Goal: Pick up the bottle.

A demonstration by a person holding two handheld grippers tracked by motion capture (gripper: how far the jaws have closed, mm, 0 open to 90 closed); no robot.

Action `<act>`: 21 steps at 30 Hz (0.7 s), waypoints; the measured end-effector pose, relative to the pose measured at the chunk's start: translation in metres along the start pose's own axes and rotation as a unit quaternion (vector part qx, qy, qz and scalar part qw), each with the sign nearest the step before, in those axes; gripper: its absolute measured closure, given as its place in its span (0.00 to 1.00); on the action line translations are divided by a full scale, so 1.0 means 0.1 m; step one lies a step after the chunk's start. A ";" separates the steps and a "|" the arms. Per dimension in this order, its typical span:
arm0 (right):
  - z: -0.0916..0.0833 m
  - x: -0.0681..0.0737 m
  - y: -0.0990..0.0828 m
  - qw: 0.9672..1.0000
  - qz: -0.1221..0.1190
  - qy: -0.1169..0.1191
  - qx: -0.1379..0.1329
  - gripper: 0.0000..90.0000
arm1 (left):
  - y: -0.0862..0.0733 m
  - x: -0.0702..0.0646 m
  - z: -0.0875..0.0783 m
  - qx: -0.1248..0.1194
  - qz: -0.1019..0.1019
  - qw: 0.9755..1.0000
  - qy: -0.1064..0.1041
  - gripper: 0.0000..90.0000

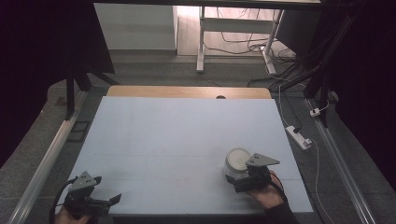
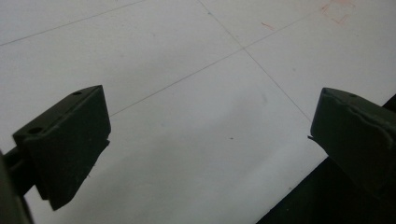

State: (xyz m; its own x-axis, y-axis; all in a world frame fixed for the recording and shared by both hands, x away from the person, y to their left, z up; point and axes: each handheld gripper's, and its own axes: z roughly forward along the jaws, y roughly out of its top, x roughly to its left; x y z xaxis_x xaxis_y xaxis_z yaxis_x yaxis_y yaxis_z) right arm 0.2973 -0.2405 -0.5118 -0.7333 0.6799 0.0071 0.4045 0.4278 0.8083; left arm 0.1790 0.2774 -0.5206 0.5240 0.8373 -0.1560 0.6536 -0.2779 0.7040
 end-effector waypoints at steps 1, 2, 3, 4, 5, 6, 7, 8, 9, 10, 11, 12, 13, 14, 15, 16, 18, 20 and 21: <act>0.00 0.00 0.00 1.000 0.000 0.000 0.000 0.00 | 0.00 0.00 0.00 0.000 0.000 1.000 0.000 0.00; 0.01 0.00 0.00 1.000 0.004 0.002 0.001 0.00 | 0.00 0.00 0.00 0.000 0.000 1.000 0.000 0.00; 0.01 -0.01 0.00 1.000 0.004 0.003 0.000 0.00 | 0.00 0.00 0.00 0.001 0.001 1.000 0.001 0.00; 0.01 -0.01 0.01 1.000 0.003 0.003 0.000 0.00 | 0.00 0.00 0.00 0.001 0.001 1.000 0.001 0.00; 0.02 -0.01 0.01 1.000 0.002 0.003 0.002 0.00 | 0.00 0.00 0.00 0.001 0.001 1.000 0.001 0.00; 0.03 -0.01 0.01 1.000 0.000 0.003 0.002 0.00 | 0.00 -0.01 0.00 0.001 0.002 1.000 0.001 0.00; 0.03 -0.01 0.01 1.000 -0.002 0.002 0.002 0.00 | 0.00 -0.01 0.00 0.002 0.002 1.000 0.000 0.00; 0.03 -0.01 0.01 1.000 -0.003 0.001 0.003 0.00 | 0.00 -0.01 0.00 0.002 0.002 1.000 0.000 0.00; 0.04 -0.01 0.02 1.000 -0.005 0.000 0.004 0.00 | 0.00 0.00 0.00 0.002 0.002 1.000 0.000 0.00; 0.04 -0.01 0.02 1.000 -0.006 -0.001 0.004 0.01 | 0.00 0.00 0.00 0.002 0.002 1.000 0.000 0.00; 0.04 -0.01 0.02 1.000 -0.006 0.001 0.004 0.02 | 0.00 -0.01 0.01 0.002 0.002 1.000 0.000 0.00; 0.04 -0.01 0.02 1.000 -0.006 0.001 0.004 0.02 | 0.00 -0.01 0.01 0.002 0.002 1.000 0.000 0.00; 0.03 -0.02 0.02 1.000 -0.004 0.000 0.001 0.04 | 0.00 -0.01 0.01 0.002 0.002 1.000 0.000 0.00; 0.03 -0.03 0.02 1.000 -0.005 0.000 0.000 0.05 | 0.00 -0.01 0.01 0.002 0.002 1.000 0.000 0.00; 0.03 -0.03 0.02 1.000 -0.004 -0.001 -0.001 0.06 | 0.00 -0.01 0.01 0.002 0.002 1.000 0.000 0.00; 0.03 -0.03 0.02 1.000 -0.006 -0.001 -0.001 0.06 | 0.00 -0.01 0.01 0.002 0.002 1.000 -0.001 0.00; 0.03 -0.03 0.03 1.000 -0.008 -0.003 0.000 0.07 | 0.00 -0.01 0.01 0.002 0.002 1.000 0.000 0.00; 0.02 -0.02 0.03 1.000 -0.010 -0.003 0.001 0.07 | 0.00 -0.01 0.01 0.003 0.003 1.000 -0.001 0.00; 0.02 -0.02 0.03 1.000 -0.011 -0.003 0.001 0.07 | 0.00 -0.01 0.01 0.003 0.003 1.000 0.000 0.00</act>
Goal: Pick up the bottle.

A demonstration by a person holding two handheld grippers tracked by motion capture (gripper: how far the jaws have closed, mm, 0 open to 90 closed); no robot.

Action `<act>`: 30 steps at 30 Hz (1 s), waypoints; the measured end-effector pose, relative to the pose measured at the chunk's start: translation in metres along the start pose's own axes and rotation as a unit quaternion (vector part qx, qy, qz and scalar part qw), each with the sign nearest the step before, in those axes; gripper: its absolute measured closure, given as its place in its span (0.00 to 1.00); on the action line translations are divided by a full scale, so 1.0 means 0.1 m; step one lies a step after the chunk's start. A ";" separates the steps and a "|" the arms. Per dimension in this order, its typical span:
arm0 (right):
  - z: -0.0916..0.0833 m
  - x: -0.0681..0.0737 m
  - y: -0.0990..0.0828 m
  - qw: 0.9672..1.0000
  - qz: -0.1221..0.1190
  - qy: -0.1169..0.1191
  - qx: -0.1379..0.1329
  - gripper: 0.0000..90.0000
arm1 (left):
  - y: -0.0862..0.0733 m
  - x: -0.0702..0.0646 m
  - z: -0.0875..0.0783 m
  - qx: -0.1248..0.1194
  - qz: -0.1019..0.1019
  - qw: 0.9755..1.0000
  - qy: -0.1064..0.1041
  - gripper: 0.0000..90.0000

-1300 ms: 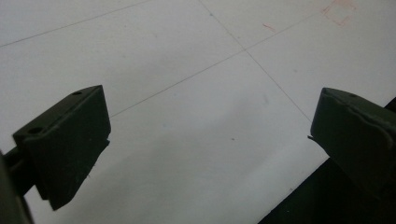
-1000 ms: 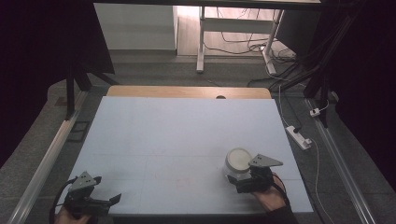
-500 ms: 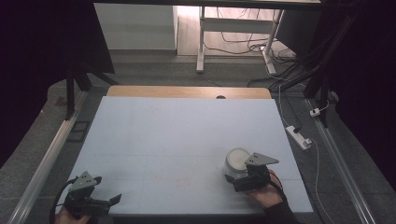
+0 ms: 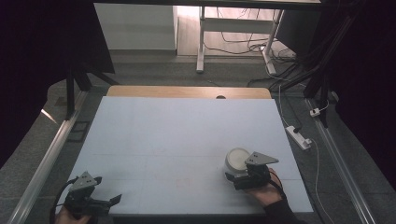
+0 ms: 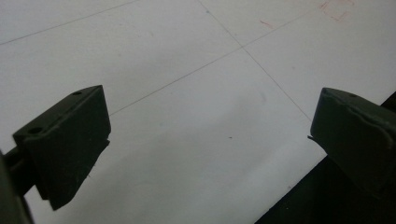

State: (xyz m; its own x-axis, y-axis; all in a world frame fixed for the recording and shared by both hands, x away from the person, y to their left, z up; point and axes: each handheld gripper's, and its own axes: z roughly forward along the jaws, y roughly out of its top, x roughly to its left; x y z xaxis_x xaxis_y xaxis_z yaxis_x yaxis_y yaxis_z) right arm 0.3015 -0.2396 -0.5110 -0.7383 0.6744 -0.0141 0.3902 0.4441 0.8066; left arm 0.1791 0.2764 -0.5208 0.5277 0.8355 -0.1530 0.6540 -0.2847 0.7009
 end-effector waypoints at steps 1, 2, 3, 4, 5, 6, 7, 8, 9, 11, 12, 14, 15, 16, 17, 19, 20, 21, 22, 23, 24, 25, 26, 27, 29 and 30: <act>0.00 0.00 0.00 1.000 -0.001 0.000 0.000 0.07 | 0.00 0.00 0.00 0.000 0.000 1.000 0.000 0.00; 0.00 0.00 0.00 1.000 -0.001 0.000 0.001 0.07 | 0.00 0.00 0.00 0.000 0.000 1.000 0.000 0.00; 0.00 0.00 0.00 1.000 -0.001 0.000 0.001 0.07 | 0.00 0.00 0.00 0.000 0.000 1.000 0.000 0.00; 0.00 0.00 0.01 1.000 -0.001 0.000 0.002 0.07 | 0.00 0.00 0.00 0.000 0.000 1.000 0.000 0.00; 0.00 0.00 0.01 1.000 -0.001 -0.001 0.002 0.07 | 0.00 0.00 0.00 0.000 0.000 1.000 0.000 0.00; 0.00 0.00 0.01 1.000 -0.004 -0.002 0.003 0.07 | 0.00 0.00 0.00 0.000 0.000 1.000 0.000 0.00; 0.00 0.01 0.01 1.000 -0.005 -0.003 0.004 0.07 | 0.00 0.00 0.00 0.000 0.000 1.000 -0.001 0.00; 0.00 0.01 0.02 1.000 -0.007 -0.003 0.004 0.07 | 0.00 0.00 0.00 0.000 0.000 1.000 -0.001 0.00; 0.00 0.01 0.02 1.000 -0.006 -0.004 0.005 0.07 | 0.00 0.00 0.00 0.000 0.000 1.000 -0.001 0.00; 0.00 0.01 0.03 1.000 -0.007 -0.005 0.006 0.07 | 0.00 0.00 0.00 0.000 0.000 1.000 -0.001 0.00; 0.00 0.01 0.03 1.000 -0.007 -0.005 0.006 0.07 | 0.00 0.00 0.00 0.000 0.000 1.000 -0.001 0.00; 0.00 0.01 0.03 1.000 -0.005 0.001 0.005 0.07 | 0.00 0.00 0.00 0.000 0.000 1.000 -0.001 0.00; 0.00 0.01 0.04 1.000 -0.005 0.004 0.006 0.07 | 0.00 0.00 0.00 0.000 0.000 1.000 -0.001 0.00; 0.00 0.02 0.04 1.000 -0.007 0.005 0.004 0.07 | 0.00 0.00 0.00 0.000 0.000 1.000 -0.001 0.00; -0.01 0.03 0.05 1.000 -0.008 0.007 0.002 0.07 | 0.00 0.00 0.00 0.000 -0.001 1.000 0.000 0.00; -0.02 0.04 0.06 1.000 -0.011 0.009 -0.003 0.07 | 0.00 0.00 0.00 0.000 -0.001 1.000 -0.001 0.00; -0.02 0.04 0.07 1.000 -0.012 0.011 -0.005 0.07 | 0.00 0.00 0.00 0.000 -0.001 1.000 -0.001 0.00; -0.03 0.05 0.08 1.000 -0.010 0.013 -0.006 0.07 | 0.00 0.00 0.00 0.000 -0.002 1.000 -0.001 0.00; -0.03 0.05 0.08 1.000 -0.010 0.013 -0.006 0.07 | 0.00 0.00 0.00 0.000 -0.002 1.000 -0.001 0.00; -0.03 0.05 0.09 1.000 -0.010 0.014 -0.006 0.07 | 0.00 0.00 0.00 0.000 -0.002 1.000 -0.001 0.00; -0.03 0.05 0.10 1.000 -0.009 0.015 -0.007 0.07 | 0.00 0.00 0.00 0.000 -0.002 1.000 -0.001 0.00; -0.03 0.05 0.10 1.000 -0.009 0.015 -0.007 0.07 | 0.00 0.00 0.00 0.000 -0.002 1.000 -0.001 0.00; -0.04 0.05 0.11 1.000 -0.008 0.018 -0.008 0.07 | 0.00 0.00 0.00 0.000 -0.002 1.000 -0.001 0.00; -0.04 0.06 0.13 1.000 -0.009 0.018 -0.010 0.07 | 0.00 0.00 0.00 0.000 -0.002 1.000 -0.001 0.00; -0.04 0.07 0.16 1.000 -0.010 0.022 -0.012 0.07 | 0.00 0.00 0.00 0.000 -0.002 1.000 -0.001 0.00; -0.03 0.08 0.17 1.000 -0.010 0.023 -0.013 0.07 | 0.00 0.00 0.00 0.000 -0.002 1.000 -0.001 0.00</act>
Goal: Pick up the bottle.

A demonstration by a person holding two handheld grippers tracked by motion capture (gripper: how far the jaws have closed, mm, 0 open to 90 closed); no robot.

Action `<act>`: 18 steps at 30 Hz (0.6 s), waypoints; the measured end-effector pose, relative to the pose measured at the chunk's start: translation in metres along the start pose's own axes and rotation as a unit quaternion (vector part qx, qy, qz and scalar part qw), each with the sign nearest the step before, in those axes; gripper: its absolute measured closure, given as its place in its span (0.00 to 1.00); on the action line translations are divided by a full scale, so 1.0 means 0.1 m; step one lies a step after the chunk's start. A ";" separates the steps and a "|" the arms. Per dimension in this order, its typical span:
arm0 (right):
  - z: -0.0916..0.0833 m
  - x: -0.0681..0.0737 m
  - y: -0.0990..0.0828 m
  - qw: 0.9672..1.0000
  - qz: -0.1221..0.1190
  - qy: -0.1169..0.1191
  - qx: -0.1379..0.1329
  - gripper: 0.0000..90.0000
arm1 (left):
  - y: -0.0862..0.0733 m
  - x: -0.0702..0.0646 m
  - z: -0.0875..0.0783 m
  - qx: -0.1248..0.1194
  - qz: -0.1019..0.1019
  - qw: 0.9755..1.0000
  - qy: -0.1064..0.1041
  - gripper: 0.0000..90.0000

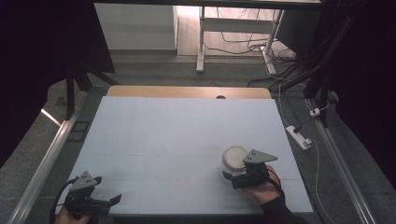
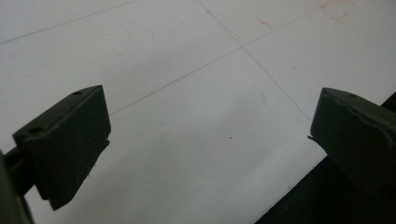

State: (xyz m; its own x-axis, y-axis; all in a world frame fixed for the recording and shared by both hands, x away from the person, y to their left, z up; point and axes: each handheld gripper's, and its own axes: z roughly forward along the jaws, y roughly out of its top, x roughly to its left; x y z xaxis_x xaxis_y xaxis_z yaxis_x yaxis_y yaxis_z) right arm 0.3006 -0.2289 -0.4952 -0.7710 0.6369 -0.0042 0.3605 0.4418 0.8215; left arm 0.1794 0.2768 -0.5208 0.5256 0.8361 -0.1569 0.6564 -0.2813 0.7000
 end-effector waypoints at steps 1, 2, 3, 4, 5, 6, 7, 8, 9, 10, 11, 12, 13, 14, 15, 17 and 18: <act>0.00 0.00 0.00 1.000 0.000 0.000 0.000 0.07 | 0.00 0.00 0.00 0.000 0.000 1.000 0.000 0.00; 0.01 0.01 0.04 1.000 -0.003 0.005 -0.003 0.07 | 0.00 0.00 0.00 0.000 -0.001 1.000 -0.001 0.00; 0.01 0.02 0.06 1.000 -0.005 0.007 -0.004 0.07 | 0.00 0.00 0.00 0.000 -0.001 1.000 -0.001 0.00; 0.02 0.03 0.08 1.000 -0.007 0.010 -0.006 0.07 | 0.00 0.00 0.00 0.000 -0.001 1.000 -0.001 0.00; 0.03 0.04 0.09 1.000 -0.007 0.012 -0.006 0.07 | 0.00 0.00 0.00 0.000 -0.002 1.000 -0.001 0.00; 0.04 0.05 0.12 1.000 -0.008 0.017 -0.007 0.07 | 0.00 0.00 0.00 0.000 -0.002 1.000 -0.001 0.00; 0.05 0.06 0.14 1.000 -0.007 0.021 -0.009 0.07 | 0.00 0.00 0.00 0.000 -0.002 1.000 -0.001 0.00; 0.06 0.07 0.16 1.000 -0.005 0.027 -0.011 0.07 | 0.00 0.00 0.00 0.000 -0.002 1.000 -0.001 0.00; 0.08 0.08 0.18 0.999 -0.004 0.031 -0.012 0.07 | 0.00 0.00 0.00 0.000 -0.002 1.000 -0.001 0.00; 0.09 0.09 0.20 0.999 -0.004 0.034 -0.013 0.07 | 0.00 0.00 0.00 0.000 -0.002 1.000 -0.001 0.00; 0.10 0.10 0.23 0.999 -0.004 0.037 -0.014 0.07 | 0.00 0.00 0.00 0.000 -0.002 1.000 -0.001 0.00; 0.12 0.11 0.25 0.999 -0.006 0.040 -0.015 0.07 | 0.00 0.00 0.00 0.000 -0.002 1.000 -0.001 0.00; 0.13 0.12 0.27 0.999 -0.007 0.043 -0.016 0.07 | 0.00 0.00 0.00 0.000 -0.002 1.000 -0.001 0.00; 0.14 0.14 0.29 0.999 -0.008 0.045 -0.016 0.07 | 0.00 0.00 0.00 0.000 -0.002 1.000 -0.001 0.00; 0.16 0.15 0.31 0.999 -0.010 0.048 -0.016 0.07 | 0.00 0.00 0.00 0.000 -0.002 1.000 -0.001 0.00; 0.19 0.18 0.35 0.998 -0.014 0.052 -0.016 0.07 | 0.00 0.00 0.00 0.000 -0.003 1.000 -0.001 0.00; 0.21 0.19 0.37 0.998 -0.016 0.056 -0.016 0.07 | 0.00 0.01 0.00 0.000 -0.003 1.000 -0.001 0.00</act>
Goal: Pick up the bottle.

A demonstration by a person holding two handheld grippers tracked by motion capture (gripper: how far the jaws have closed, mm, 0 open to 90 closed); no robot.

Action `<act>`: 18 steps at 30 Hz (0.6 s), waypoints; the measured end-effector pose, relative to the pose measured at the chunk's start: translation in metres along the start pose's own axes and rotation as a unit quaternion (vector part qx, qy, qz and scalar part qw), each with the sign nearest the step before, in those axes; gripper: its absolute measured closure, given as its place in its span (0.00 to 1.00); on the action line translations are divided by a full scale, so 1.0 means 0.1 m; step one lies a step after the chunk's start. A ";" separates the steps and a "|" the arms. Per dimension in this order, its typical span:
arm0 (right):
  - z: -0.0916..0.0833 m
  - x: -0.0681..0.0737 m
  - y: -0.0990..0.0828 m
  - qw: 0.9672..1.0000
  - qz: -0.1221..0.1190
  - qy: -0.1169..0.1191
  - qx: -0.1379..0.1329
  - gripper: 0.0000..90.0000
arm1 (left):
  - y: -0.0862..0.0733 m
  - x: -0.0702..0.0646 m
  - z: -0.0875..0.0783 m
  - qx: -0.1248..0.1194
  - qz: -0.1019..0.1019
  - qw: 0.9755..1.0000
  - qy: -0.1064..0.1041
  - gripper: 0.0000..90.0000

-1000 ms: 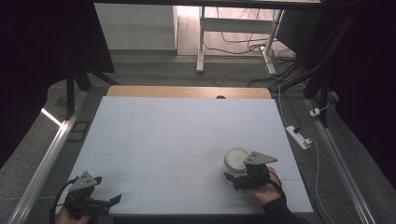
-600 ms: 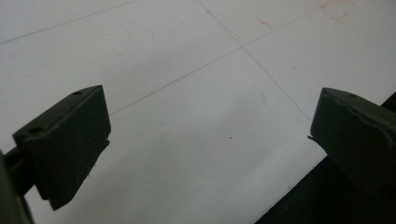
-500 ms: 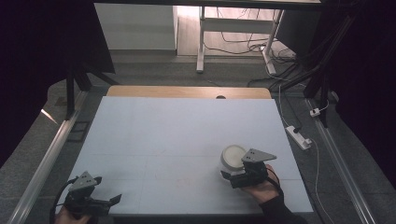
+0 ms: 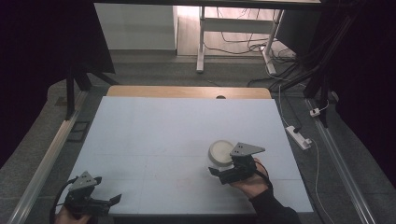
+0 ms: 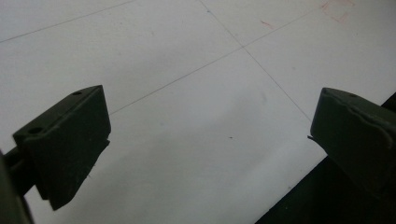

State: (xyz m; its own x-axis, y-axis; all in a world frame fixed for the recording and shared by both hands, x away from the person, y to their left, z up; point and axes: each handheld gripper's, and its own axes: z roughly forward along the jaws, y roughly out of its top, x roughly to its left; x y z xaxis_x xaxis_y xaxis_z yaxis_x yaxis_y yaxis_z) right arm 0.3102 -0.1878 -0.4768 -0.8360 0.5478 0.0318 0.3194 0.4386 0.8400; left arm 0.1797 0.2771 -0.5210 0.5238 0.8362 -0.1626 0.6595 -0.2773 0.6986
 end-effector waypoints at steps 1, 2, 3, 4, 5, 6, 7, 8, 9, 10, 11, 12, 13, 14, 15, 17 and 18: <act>0.02 0.01 0.02 1.000 -0.001 0.001 0.000 0.07 | 0.00 0.00 0.00 0.000 0.000 1.000 0.000 0.00; 0.03 0.02 0.03 1.000 -0.003 0.004 0.001 0.07 | 0.00 0.00 0.00 0.000 0.000 1.000 0.000 0.00; 0.05 0.03 0.05 1.000 -0.004 0.005 0.002 0.07 | 0.00 0.00 0.00 0.000 0.000 1.000 -0.001 0.00; 0.05 0.03 0.05 1.000 -0.004 0.005 0.002 0.07 | 0.00 0.00 0.00 0.000 0.000 1.000 0.000 0.00; 0.08 0.05 0.07 1.000 -0.005 0.008 0.004 0.07 | 0.00 0.00 0.00 -0.001 -0.001 1.000 -0.001 0.00; 0.10 0.06 0.09 1.000 -0.007 0.009 0.004 0.07 | 0.00 0.00 0.00 -0.001 -0.001 1.000 -0.001 0.00; 0.11 0.06 0.10 1.000 -0.007 0.010 0.004 0.07 | 0.00 0.00 0.00 -0.001 -0.001 1.000 -0.001 0.00; 0.13 0.07 0.11 1.000 -0.007 0.013 0.004 0.07 | 0.00 0.00 0.00 -0.001 0.000 1.000 -0.001 0.00; 0.14 0.08 0.13 1.000 -0.009 0.014 0.005 0.07 | 0.00 0.00 0.00 -0.001 0.000 1.000 -0.001 0.00; 0.16 0.09 0.14 1.000 -0.011 0.016 0.006 0.07 | 0.00 0.00 0.00 -0.001 0.000 1.000 -0.001 0.00; 0.17 0.10 0.15 1.000 -0.012 0.016 0.007 0.07 | 0.00 0.00 0.00 -0.001 0.000 1.000 -0.001 0.00; 0.17 0.10 0.15 1.000 -0.012 0.016 0.007 0.07 | 0.00 0.00 0.00 -0.001 0.000 1.000 -0.001 0.00; 0.22 0.12 0.19 1.000 -0.018 0.020 0.008 0.07 | 0.00 0.00 0.00 -0.001 0.000 1.000 -0.001 0.00; 0.24 0.13 0.20 1.000 -0.020 0.021 0.010 0.07 | 0.00 0.00 0.00 -0.001 0.001 1.000 -0.001 0.00; 0.24 0.13 0.20 1.000 -0.020 0.021 0.010 0.07 | 0.00 0.00 0.00 -0.001 0.001 1.000 -0.001 0.00; 0.30 0.16 0.25 0.999 -0.028 0.025 0.013 0.07 | 0.00 0.00 0.00 0.000 0.001 1.000 0.000 0.00; 0.32 0.17 0.26 0.999 -0.032 0.027 0.013 0.07 | 0.00 0.00 0.00 0.000 0.001 1.000 0.000 0.00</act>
State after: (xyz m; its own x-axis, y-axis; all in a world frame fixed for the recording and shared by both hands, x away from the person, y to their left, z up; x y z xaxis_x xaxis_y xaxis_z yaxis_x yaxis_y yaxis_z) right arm 0.3187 -0.1440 -0.4720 -0.8776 0.4793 0.0087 0.2758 0.4900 0.8270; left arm 0.1795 0.2773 -0.5210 0.5256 0.8354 -0.1609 0.6582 -0.2795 0.6991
